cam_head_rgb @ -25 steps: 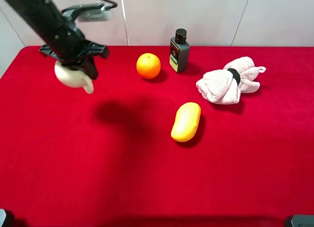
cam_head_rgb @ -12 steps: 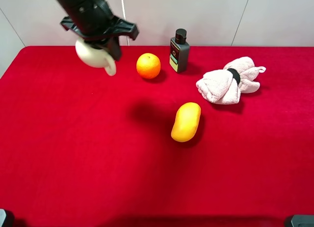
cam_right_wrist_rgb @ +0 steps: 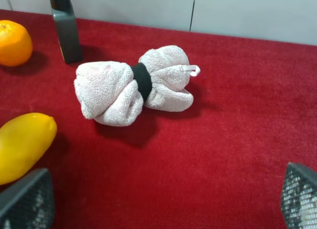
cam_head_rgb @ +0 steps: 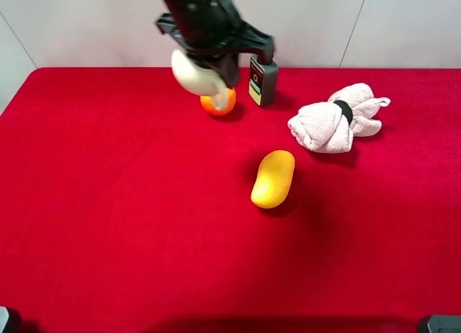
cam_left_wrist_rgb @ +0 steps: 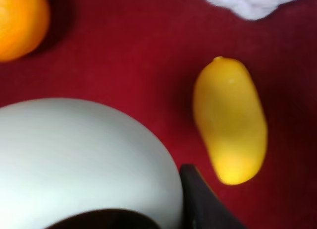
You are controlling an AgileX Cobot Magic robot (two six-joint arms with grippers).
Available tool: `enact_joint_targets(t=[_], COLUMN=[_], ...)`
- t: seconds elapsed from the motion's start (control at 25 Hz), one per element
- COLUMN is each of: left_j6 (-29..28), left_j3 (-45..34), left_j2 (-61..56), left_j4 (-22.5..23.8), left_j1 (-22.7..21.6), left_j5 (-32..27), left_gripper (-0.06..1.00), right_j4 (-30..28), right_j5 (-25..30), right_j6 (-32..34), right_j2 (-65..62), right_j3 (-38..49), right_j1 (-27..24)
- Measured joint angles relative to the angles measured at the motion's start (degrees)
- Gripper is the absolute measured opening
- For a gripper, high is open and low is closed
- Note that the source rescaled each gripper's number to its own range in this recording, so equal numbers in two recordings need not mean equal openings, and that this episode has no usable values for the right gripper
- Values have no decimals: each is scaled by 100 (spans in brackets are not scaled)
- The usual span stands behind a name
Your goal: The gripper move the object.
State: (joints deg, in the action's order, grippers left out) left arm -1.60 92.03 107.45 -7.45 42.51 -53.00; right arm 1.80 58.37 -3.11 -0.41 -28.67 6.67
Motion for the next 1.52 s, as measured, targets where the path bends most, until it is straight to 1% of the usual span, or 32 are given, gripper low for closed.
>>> enact_joint_targets(t=[0.52, 0.8, 0.88, 1.0, 1.16, 1.2, 1.52], left_j6=[0, 0, 0, 33, 191, 266, 546], left_j3=[1518, 2144, 2345, 2450, 2626, 2642, 2705], left_j2=[1212, 1758, 1958, 2079, 2297, 2386, 2675], left_j4=[5, 1, 1, -28, -210, -315, -520], left_j1=[984, 1343, 1481, 1561, 1677, 1737, 1906], left_j5=[-109, -84, 27, 149, 397, 558, 1099], left_gripper=[0, 0, 0, 0, 0, 0, 0], right_j4=[0, 0, 0, 0, 0, 0, 0], right_j5=[0, 0, 0, 0, 0, 0, 0], right_j6=[0, 0, 0, 0, 0, 0, 0], right_j2=[0, 0, 0, 0, 0, 0, 0], right_j3=[0, 0, 0, 0, 0, 0, 0], right_j1=[0, 0, 0, 0, 0, 0, 0])
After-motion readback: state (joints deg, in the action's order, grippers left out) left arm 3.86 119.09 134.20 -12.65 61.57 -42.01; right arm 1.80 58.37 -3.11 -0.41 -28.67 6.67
